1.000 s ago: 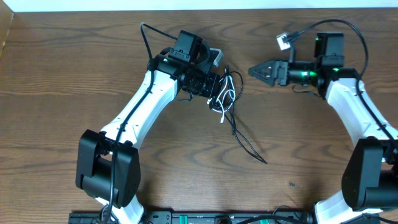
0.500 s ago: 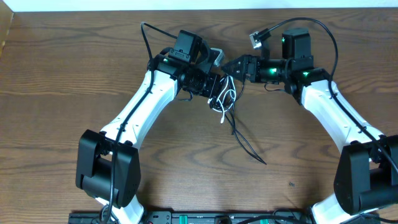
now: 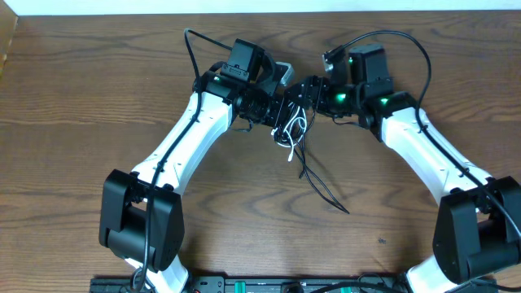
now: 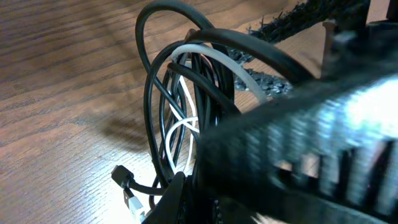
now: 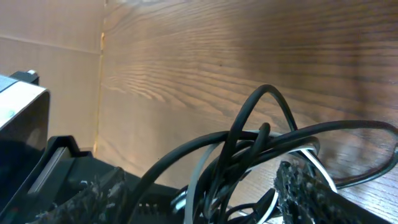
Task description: Untangle cables
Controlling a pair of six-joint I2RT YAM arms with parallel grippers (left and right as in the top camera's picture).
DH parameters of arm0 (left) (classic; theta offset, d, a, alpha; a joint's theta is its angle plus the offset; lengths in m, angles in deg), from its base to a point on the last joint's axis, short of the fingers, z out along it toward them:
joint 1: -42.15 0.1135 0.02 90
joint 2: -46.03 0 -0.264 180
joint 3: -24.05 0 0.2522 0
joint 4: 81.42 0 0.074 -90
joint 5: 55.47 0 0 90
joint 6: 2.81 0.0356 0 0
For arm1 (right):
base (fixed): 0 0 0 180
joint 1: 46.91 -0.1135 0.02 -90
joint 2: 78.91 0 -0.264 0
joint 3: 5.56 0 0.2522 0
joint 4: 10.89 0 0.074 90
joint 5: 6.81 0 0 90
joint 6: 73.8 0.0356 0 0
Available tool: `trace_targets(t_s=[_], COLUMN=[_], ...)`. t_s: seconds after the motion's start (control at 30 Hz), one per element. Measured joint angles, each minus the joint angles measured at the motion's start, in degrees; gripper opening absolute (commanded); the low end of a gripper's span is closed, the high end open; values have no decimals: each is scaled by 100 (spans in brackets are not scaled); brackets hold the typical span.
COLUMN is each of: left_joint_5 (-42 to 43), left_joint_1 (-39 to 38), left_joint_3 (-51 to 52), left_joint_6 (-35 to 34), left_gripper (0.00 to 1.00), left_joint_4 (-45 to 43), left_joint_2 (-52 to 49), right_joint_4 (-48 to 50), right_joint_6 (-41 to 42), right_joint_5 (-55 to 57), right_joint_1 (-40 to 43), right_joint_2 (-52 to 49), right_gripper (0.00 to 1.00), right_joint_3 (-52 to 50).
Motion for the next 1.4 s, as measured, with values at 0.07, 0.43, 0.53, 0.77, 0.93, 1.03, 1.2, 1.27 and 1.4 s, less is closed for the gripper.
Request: trace_targets(t_s=[0.07, 0.43, 0.53, 0.77, 0.93, 1.03, 1.2, 1.27, 1.4], left_joint_5=[-2, -4, 0, 2, 17, 22, -2, -68, -177], left_joint_1=[0, 0, -17, -52, -61, -61, -52, -46, -42], left_joint_3=[0, 2, 46, 63, 66, 66, 66, 66, 66], left_joint_6=[0, 0, -22, -133, -153, -153, -205, -326, -518], left_gripper=[8, 7, 7, 7, 7, 7, 7, 7, 7], left_joint_4=[0, -7, -39, -74, -66, -50, -55, -94, -144], left_joint_2=[0, 0, 0, -11, -11, -11, -11, -11, -11], right_joint_4=[2, -485, -621, -879, -1027, -1106, -1272, -1287, -1147], right_joint_6=[79, 212, 214, 190, 188, 173, 87, 24, -232], right_joint_5=[107, 743, 826, 1003, 1130, 1250, 1478, 1421, 1047], right_joint_1=[-55, -214, -221, -229, -229, -229, -201, -199, -199], right_joint_2=[0, -2, -2, 0, 0, 0, 0, 0, -2], right_gripper=[67, 53, 48, 44, 42, 43, 45, 45, 47], right_joint_3=[0, 7, 37, 114, 133, 133, 133, 129, 125])
